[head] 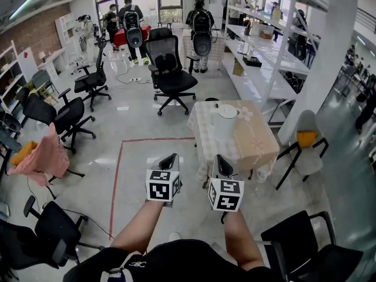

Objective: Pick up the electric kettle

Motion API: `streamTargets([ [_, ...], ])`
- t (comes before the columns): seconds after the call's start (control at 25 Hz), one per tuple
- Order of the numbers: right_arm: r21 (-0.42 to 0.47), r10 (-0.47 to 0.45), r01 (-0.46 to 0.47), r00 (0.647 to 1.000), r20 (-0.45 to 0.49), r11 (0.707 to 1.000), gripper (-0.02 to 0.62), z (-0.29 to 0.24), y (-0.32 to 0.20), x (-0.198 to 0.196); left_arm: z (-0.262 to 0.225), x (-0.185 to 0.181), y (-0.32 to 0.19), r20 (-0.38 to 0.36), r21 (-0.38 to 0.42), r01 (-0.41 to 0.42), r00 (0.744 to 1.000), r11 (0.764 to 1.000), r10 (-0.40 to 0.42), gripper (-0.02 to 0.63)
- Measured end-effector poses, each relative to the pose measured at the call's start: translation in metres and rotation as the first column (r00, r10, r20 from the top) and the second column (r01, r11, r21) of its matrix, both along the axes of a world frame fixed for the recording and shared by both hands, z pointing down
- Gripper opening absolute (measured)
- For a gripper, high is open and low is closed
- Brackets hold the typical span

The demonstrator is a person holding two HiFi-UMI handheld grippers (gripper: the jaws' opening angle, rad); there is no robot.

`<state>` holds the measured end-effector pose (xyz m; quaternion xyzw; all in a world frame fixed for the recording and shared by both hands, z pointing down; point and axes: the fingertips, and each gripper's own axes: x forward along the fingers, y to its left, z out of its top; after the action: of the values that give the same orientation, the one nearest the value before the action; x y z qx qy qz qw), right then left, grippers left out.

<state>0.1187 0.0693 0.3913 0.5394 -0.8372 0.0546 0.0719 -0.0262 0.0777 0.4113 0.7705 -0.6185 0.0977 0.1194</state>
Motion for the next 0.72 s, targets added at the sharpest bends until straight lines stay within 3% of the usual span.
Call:
streamTargets([
  [0.36,0.003,-0.019,0.019,1.0,0.0,1.0,-0.003,-0.001,0.003,-0.009,0.007,0.001,-0.001,-0.006,-0.011,-0.02,1.0,1.0,0.02,-0.002],
  [0.72,-0.049,0.028,-0.026,0.999,0.04,0.998,-0.003,0.011,-0.009,-0.008,0.014,-0.004,-0.01,0.007,-0.021,-0.036,0.999,0.999,0.036,-0.002],
])
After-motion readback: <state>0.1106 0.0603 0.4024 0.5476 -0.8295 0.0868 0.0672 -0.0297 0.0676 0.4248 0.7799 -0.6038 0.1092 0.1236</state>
